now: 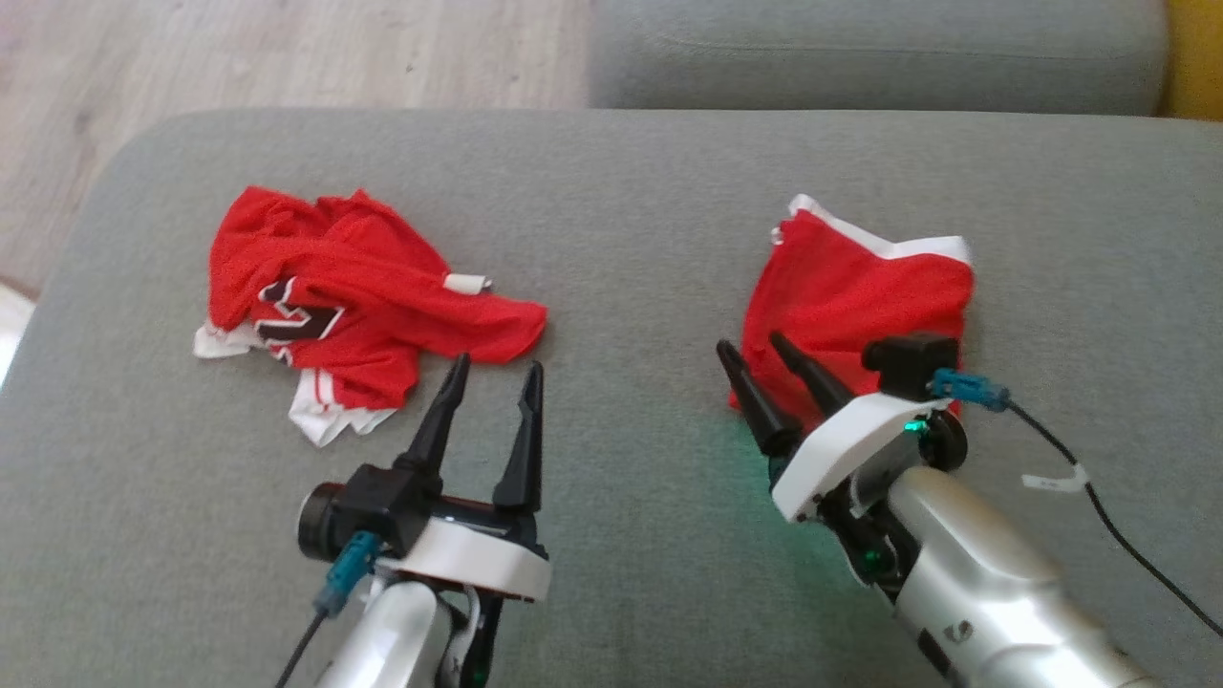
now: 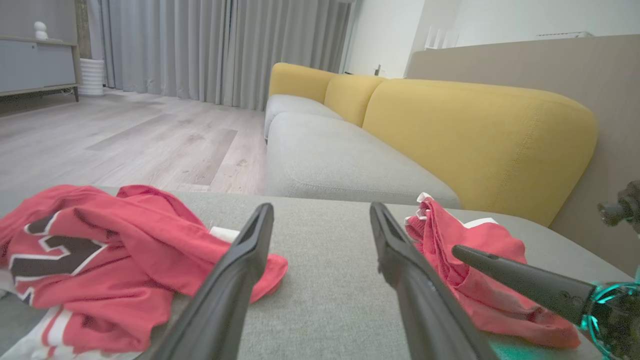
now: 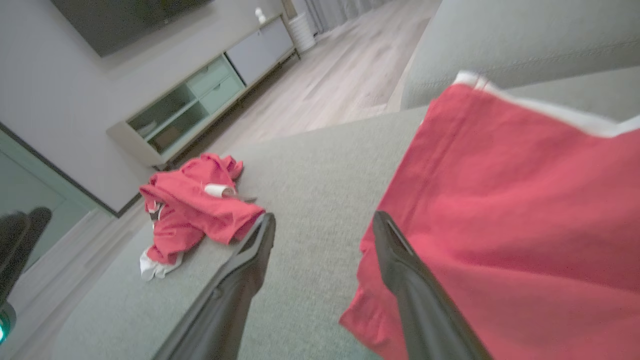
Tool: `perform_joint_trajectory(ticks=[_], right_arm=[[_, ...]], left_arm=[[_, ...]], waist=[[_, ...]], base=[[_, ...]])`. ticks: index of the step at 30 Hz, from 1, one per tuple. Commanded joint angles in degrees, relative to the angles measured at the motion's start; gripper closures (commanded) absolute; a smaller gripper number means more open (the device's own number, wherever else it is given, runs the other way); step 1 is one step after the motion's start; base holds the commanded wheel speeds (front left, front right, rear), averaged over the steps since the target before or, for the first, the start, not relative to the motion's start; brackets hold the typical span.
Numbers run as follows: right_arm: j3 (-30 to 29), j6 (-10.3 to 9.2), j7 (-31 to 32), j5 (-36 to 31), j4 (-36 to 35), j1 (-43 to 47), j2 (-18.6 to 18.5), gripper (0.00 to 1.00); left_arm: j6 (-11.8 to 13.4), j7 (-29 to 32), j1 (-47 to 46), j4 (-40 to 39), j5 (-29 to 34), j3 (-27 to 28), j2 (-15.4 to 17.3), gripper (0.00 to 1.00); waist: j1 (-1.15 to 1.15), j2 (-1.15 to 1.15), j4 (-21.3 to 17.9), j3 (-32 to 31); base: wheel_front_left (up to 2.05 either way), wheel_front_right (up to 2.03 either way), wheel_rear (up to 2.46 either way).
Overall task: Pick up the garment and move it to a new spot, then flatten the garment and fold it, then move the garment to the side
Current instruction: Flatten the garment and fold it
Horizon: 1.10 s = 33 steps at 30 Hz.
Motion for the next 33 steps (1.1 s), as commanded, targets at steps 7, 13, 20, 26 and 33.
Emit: perform_joint_trajectory(ticks=[7,13,20,26,33], right_arm=[[-4.69,-0.04,-5.78,-1.79,-7.36,-0.07,-6.07,0.0],[-21.29,-0.04,-6.38,-15.67,-13.23,4.46,-6.69,0.0],[-34.93,-0.04,-6.4,-26.67,-20.74,14.37,0.58,0.0],[-38.0,-0.04,-6.4,-30.78,-24.22,16.73,3.52,1.0],[-38.23,-0.04,-6.41,-33.86,-22.78,12.33,3.79,1.0]], left_arm=[[0.03,-0.3,-0.61,-2.83,0.64,4.52,0.15,0.0],[-0.14,-0.3,-0.59,-4.23,0.91,5.93,0.15,0.0],[-0.65,-0.3,-0.22,-5.31,1.0,6.09,0.15,0.0],[-1.07,-0.3,-0.07,-6.41,1.31,5.93,0.15,0.0],[-1.5,-0.3,-1.91,-6.83,1.43,4.62,0.15,0.0]], waist=[[0.0,0.0,-4.53,-1.57],[0.0,0.0,-7.51,-1.26],[0.0,0.0,-9.34,-0.65],[0.0,0.0,-9.53,0.86],[0.0,0.0,-6.1,4.54]], base=[[0.0,0.0,0.0],[0.0,0.0,0.0],[0.0,0.0,0.0],[0.0,0.0,0.0],[0.0,0.0,0.0]])
